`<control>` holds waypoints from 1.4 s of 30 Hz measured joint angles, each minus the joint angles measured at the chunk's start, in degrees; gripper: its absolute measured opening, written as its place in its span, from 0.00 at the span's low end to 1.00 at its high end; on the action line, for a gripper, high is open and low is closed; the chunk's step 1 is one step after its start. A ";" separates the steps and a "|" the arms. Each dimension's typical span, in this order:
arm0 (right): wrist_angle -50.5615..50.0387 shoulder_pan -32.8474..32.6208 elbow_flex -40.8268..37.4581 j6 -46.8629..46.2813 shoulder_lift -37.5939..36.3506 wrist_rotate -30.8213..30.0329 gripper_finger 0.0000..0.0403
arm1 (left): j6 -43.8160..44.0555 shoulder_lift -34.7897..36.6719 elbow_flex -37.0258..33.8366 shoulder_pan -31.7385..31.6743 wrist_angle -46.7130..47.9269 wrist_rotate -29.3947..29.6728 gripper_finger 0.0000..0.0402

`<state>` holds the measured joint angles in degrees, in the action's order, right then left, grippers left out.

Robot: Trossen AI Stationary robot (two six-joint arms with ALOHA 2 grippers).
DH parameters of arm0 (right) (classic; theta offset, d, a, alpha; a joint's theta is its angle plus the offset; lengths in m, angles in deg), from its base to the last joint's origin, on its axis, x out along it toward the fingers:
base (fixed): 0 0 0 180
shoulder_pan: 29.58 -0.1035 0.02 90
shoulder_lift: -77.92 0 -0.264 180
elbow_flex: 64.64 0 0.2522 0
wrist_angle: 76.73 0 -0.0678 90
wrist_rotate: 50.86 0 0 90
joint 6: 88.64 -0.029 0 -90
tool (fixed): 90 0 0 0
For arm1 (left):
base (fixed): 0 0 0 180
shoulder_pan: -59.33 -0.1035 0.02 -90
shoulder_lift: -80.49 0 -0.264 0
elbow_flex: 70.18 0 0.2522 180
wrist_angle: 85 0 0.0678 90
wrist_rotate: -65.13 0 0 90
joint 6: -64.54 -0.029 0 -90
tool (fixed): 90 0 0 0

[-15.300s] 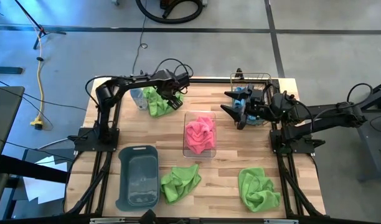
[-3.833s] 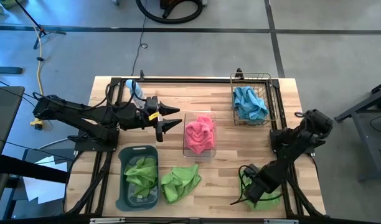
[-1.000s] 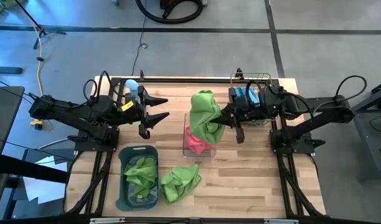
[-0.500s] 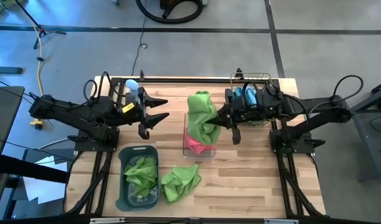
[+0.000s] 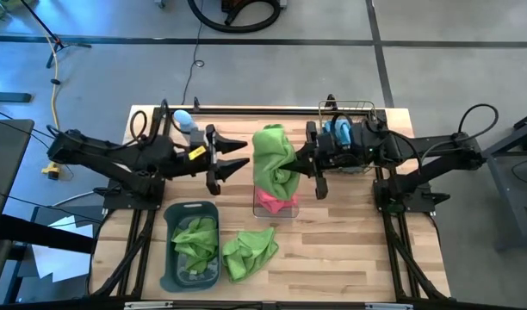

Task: Sort microfiber towel by color & place in baskets
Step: Put the right green microfiber cloth into the blue bin

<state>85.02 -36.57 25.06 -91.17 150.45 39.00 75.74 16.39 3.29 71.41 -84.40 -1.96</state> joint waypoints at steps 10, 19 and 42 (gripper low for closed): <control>3.17 0.01 0.00 0.02 -0.02 1.65 0.01 | 3.21 -4.01 5.93 -0.04 7.36 -4.85 0.64; 5.52 -0.26 0.02 0.00 -0.02 3.69 0.01 | 1.92 -9.96 8.05 -0.07 1.23 -8.87 0.73; 9.46 -0.13 0.04 -0.05 3.65 4.22 0.01 | 3.89 -14.88 8.03 -3.43 -10.39 -15.57 0.73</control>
<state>94.48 -36.69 25.11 -91.22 154.10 43.21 79.63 1.51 11.33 67.97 -94.79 -17.53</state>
